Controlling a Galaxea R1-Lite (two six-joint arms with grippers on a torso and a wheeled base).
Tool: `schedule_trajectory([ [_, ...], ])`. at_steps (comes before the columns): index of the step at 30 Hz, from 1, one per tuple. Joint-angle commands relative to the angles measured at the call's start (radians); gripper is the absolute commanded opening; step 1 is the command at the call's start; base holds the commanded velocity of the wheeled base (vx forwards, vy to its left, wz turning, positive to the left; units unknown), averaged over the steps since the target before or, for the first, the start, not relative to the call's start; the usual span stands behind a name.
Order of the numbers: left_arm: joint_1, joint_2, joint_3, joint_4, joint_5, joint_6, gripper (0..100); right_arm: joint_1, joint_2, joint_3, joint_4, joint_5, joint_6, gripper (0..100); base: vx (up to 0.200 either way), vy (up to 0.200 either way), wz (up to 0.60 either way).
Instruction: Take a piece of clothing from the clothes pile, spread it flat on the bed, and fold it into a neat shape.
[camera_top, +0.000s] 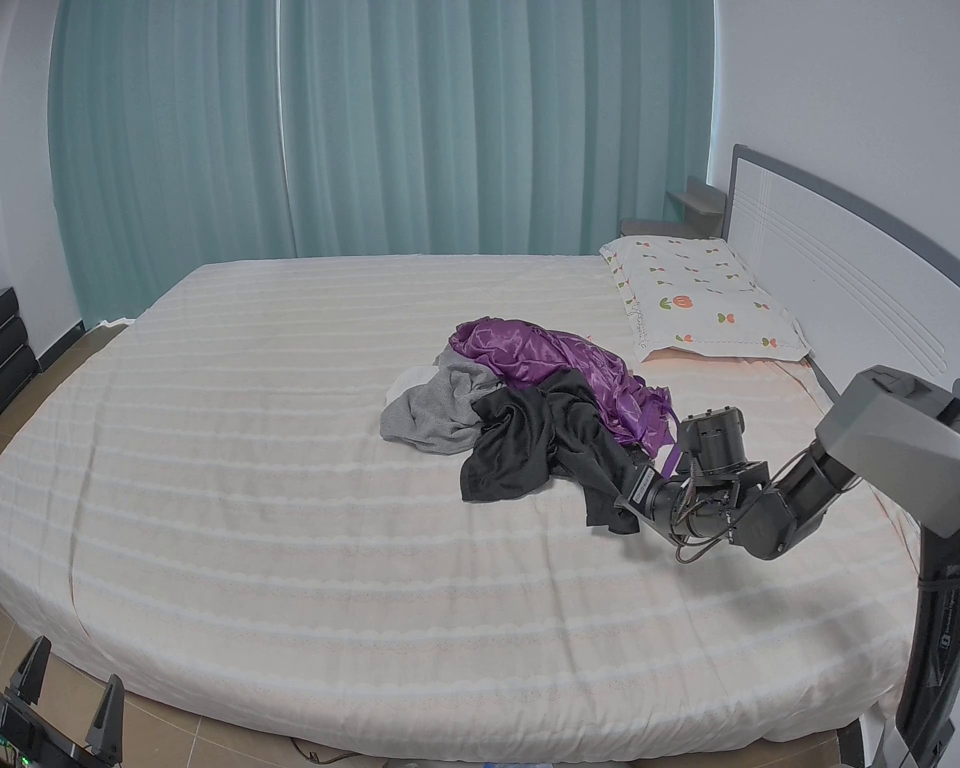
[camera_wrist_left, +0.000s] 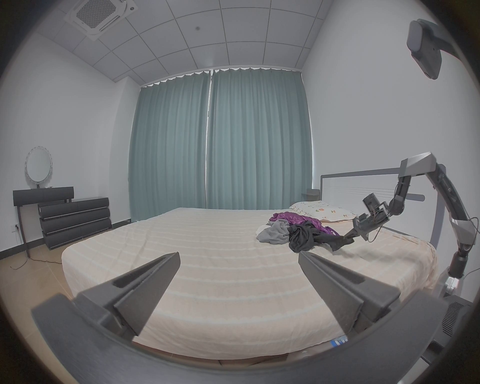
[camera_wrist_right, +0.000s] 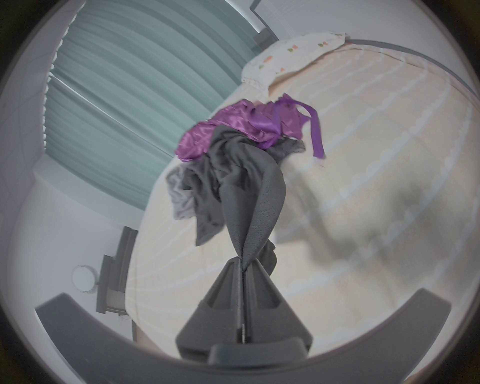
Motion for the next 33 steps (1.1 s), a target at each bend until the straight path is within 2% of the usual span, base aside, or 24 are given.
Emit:
schedule_trajectory([
  [1,0.000,-0.018,0.018,0.000,0.000,-0.001,100,0.046,-0.243,0.220,-0.150,0.020,0.024,0,0.000,0.000,0.00],
  [9,0.000,-0.018,0.018,0.000,0.000,-0.001,100,0.138,-0.454,0.361,-0.271,0.009,0.021,0,0.000,0.000,0.00],
  [17,0.000,-0.018,0.018,0.000,0.000,-0.001,100,0.207,-0.692,0.398,-0.266,0.016,0.013,0,0.000,0.000,0.00],
  [22,0.000,-0.018,0.018,0.000,-0.001,0.004,100,0.213,-0.819,0.367,-0.271,0.032,0.010,0,0.000,0.000,0.00],
  [33,0.000,-0.018,0.018,0.001,-0.012,0.019,100,0.200,-0.936,0.324,-0.266,0.095,-0.008,0,0.000,0.000,0.00],
])
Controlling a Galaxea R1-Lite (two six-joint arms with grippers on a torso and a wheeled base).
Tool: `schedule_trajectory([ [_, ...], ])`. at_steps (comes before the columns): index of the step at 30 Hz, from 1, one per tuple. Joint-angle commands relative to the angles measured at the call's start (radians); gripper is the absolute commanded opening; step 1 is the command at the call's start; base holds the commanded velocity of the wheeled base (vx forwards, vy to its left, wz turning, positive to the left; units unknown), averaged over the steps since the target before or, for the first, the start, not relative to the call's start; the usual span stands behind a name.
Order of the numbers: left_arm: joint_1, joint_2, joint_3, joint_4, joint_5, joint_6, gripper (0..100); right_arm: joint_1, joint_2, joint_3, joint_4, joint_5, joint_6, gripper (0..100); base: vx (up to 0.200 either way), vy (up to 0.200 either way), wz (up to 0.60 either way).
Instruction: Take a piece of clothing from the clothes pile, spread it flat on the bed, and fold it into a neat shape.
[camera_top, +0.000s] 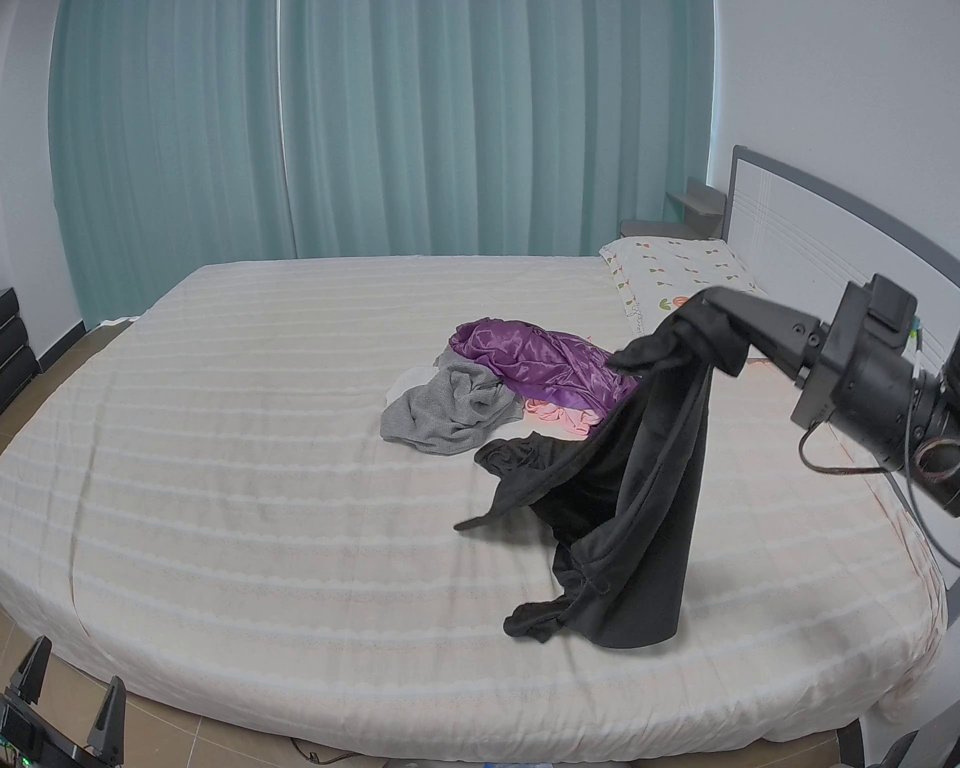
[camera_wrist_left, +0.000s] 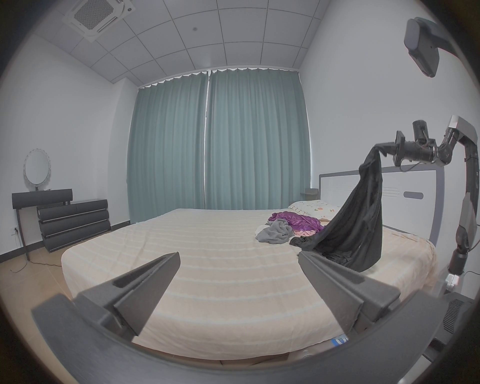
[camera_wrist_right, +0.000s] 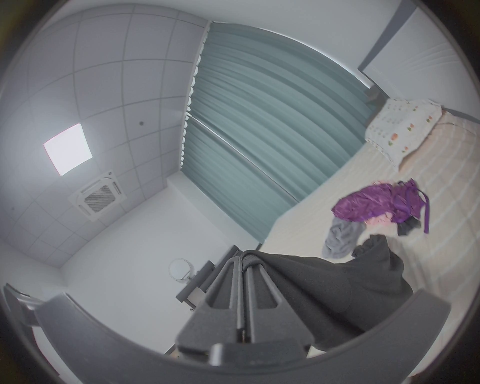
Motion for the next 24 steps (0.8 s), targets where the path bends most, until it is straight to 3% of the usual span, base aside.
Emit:
schedule_trajectory([
  [1,0.000,-0.018,0.018,0.001,-0.001,0.002,100,-0.004,-0.076,-0.033,0.014,0.010,-0.002,0,0.000,0.000,0.00],
  [5,0.000,-0.018,0.002,-0.023,-0.001,-0.009,100,0.004,-0.073,-0.035,0.019,0.034,-0.013,0,0.000,0.000,0.00],
  [8,-0.024,0.073,-0.200,-0.085,-0.007,-0.128,100,0.015,-0.053,-0.010,0.020,0.045,-0.013,0,0.000,0.000,0.00],
  [11,-0.047,0.205,-0.278,-0.052,-0.038,-0.148,100,0.015,-0.027,0.001,0.013,0.045,-0.015,0,0.000,0.000,0.00],
  [16,-0.120,0.374,-0.216,-0.051,-0.132,-0.142,100,0.015,0.001,0.001,0.019,0.046,-0.015,0,0.000,0.000,0.00],
  [24,-0.239,0.775,-0.197,-0.125,-0.184,-0.131,100,0.012,0.022,-0.027,0.011,0.043,-0.018,0,0.000,0.000,0.00],
])
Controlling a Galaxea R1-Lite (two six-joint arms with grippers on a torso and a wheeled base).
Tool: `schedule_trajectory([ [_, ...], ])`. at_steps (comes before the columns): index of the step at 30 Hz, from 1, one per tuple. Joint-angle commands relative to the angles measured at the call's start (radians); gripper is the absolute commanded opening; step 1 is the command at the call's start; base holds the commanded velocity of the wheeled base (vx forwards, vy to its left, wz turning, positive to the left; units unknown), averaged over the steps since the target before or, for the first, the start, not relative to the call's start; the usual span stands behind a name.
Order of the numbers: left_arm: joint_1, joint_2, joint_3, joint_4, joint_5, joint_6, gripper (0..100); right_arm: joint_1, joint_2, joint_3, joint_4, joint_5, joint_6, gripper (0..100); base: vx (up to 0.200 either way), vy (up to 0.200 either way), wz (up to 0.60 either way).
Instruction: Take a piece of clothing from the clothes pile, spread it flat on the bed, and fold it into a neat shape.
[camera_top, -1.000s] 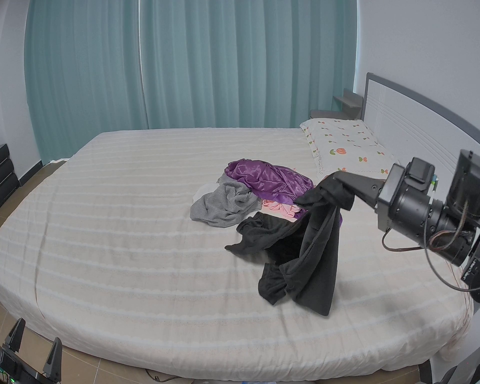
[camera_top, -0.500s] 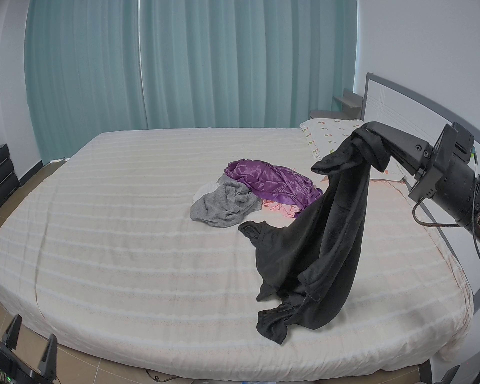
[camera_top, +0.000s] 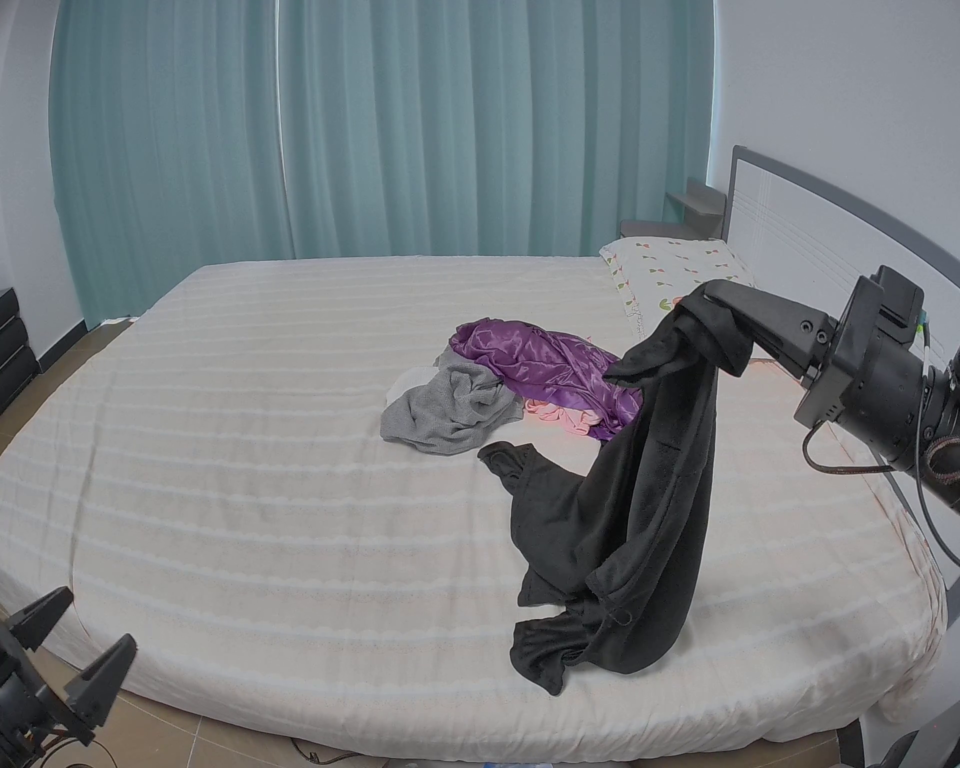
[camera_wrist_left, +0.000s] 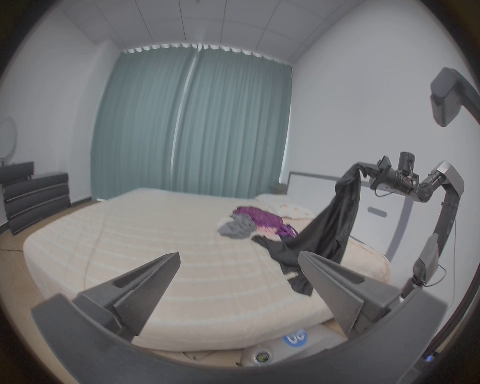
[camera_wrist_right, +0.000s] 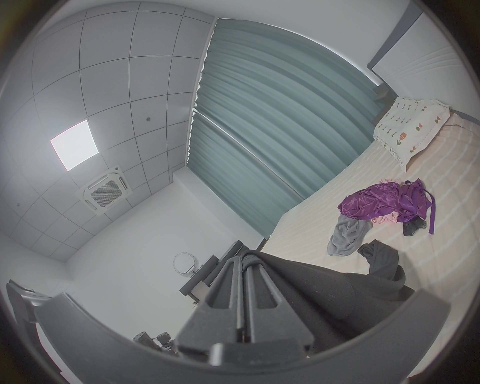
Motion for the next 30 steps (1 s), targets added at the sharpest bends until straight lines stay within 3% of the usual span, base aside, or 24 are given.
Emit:
schedule_trajectory([
  [1,-0.134,0.445,-0.001,-0.087,-0.066,-0.007,100,0.001,0.040,-0.023,-0.008,0.001,-0.005,0,0.000,0.000,0.00],
  [6,-0.189,0.704,-0.018,-0.239,-0.078,-0.013,100,0.001,0.030,-0.059,-0.005,0.000,-0.011,0,0.000,0.000,0.00],
  [12,-0.264,1.123,-0.033,-0.609,-0.069,-0.024,100,0.013,0.041,-0.113,-0.002,-0.006,-0.026,0,0.000,0.000,0.00],
  [16,-0.356,1.335,-0.082,-0.809,-0.043,-0.103,100,0.013,0.061,-0.127,0.000,0.003,-0.026,0,0.000,0.000,0.00],
  [20,-0.425,1.451,-0.182,-0.871,0.002,-0.185,100,0.015,0.101,-0.150,-0.002,-0.003,-0.028,0,0.000,0.000,0.00],
  [24,-0.462,1.557,-0.278,-0.875,0.003,-0.206,100,0.032,0.124,-0.174,-0.005,-0.009,-0.028,0,0.000,0.000,0.00],
  [30,-0.539,1.664,-0.415,-0.882,0.003,-0.344,100,0.065,0.147,-0.182,-0.011,-0.042,-0.032,0,0.000,0.000,0.00],
])
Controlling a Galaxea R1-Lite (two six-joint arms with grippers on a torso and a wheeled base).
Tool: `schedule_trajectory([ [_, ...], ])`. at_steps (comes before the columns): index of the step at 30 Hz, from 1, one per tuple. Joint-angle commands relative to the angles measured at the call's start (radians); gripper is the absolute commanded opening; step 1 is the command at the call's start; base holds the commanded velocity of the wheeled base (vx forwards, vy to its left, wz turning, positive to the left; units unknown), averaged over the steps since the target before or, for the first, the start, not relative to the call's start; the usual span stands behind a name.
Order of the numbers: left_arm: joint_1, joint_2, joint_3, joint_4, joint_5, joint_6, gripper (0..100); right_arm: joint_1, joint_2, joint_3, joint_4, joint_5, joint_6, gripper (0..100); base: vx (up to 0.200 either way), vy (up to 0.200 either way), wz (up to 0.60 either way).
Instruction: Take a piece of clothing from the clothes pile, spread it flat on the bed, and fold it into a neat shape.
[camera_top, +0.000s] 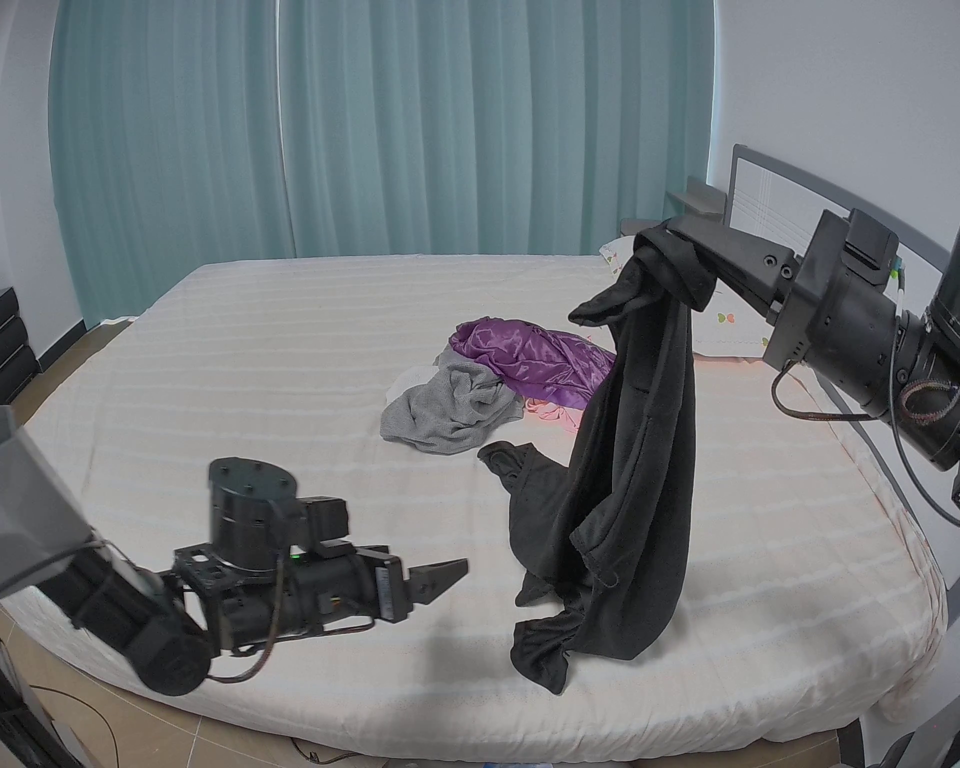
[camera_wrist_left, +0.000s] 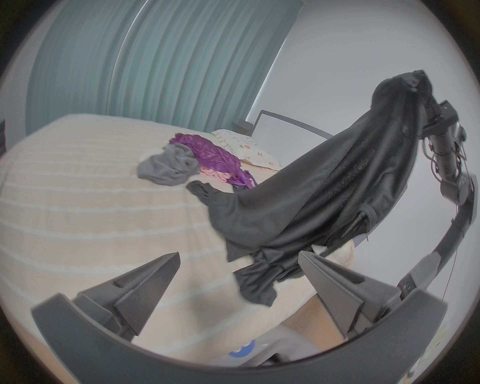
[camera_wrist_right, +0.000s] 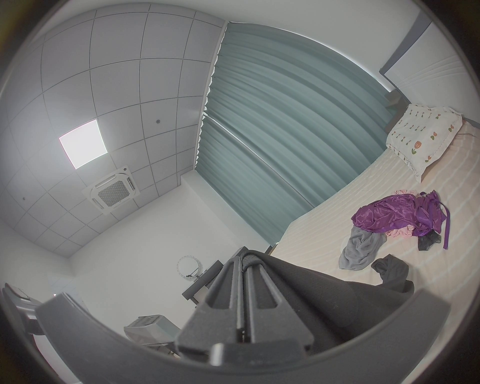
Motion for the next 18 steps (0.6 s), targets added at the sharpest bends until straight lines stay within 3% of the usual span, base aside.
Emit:
schedule_trajectory([
  [1,-0.111,0.237,-0.164,-0.046,0.011,-0.117,100,0.034,0.060,-0.032,-0.008,-0.025,-0.008,0,0.000,0.000,0.00],
  [18,-0.136,0.400,-0.297,-0.110,-0.004,-0.129,100,0.039,0.046,-0.055,-0.006,-0.028,-0.011,0,0.000,0.000,0.00],
])
